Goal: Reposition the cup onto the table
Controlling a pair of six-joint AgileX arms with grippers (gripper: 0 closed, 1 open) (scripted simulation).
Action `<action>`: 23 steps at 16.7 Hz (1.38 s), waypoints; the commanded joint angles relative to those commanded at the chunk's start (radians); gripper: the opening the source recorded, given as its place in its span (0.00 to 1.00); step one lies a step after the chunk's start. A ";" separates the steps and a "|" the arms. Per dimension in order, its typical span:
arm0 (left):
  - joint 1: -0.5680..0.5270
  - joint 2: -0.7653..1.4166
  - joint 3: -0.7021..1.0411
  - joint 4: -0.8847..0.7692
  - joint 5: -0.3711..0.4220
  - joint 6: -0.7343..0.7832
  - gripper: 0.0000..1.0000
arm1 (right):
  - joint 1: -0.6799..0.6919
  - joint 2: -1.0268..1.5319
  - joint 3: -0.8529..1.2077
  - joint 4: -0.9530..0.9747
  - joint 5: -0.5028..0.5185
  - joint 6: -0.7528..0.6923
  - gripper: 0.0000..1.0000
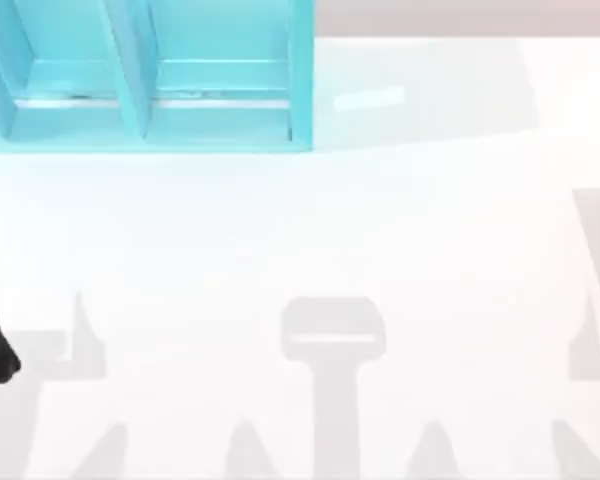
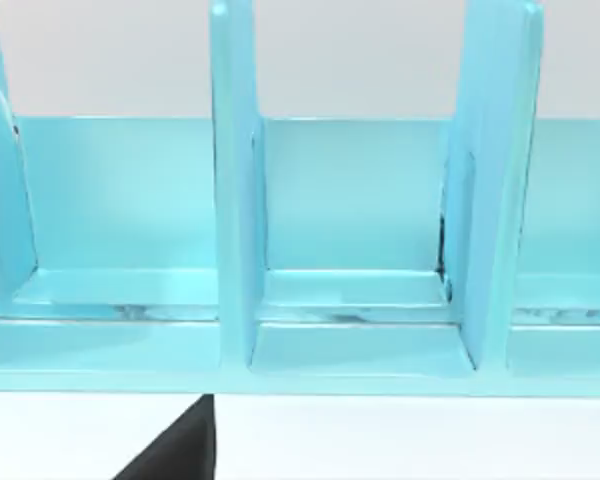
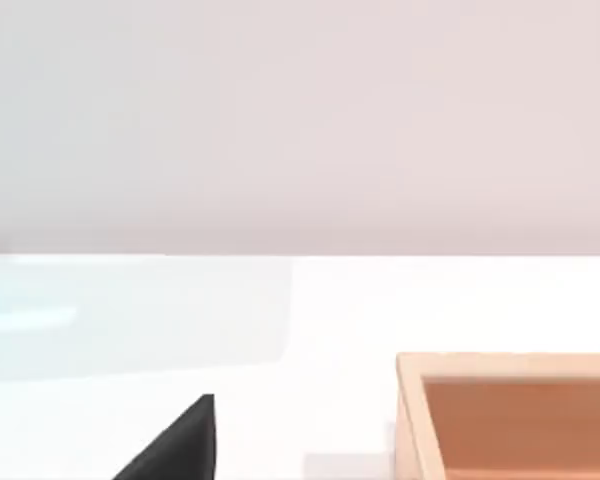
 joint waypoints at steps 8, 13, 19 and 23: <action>0.000 0.000 0.000 0.000 0.000 0.000 1.00 | -0.078 0.221 0.220 -0.186 0.003 -0.075 1.00; 0.000 0.000 0.000 0.000 0.000 0.000 1.00 | -0.202 0.682 0.616 -0.506 0.001 -0.195 1.00; 0.000 0.000 0.000 0.000 0.000 0.000 1.00 | -0.366 1.328 1.115 -0.929 0.000 -0.346 1.00; 0.000 0.000 0.000 0.000 0.000 0.000 1.00 | -0.455 1.639 1.387 -1.152 0.000 -0.432 1.00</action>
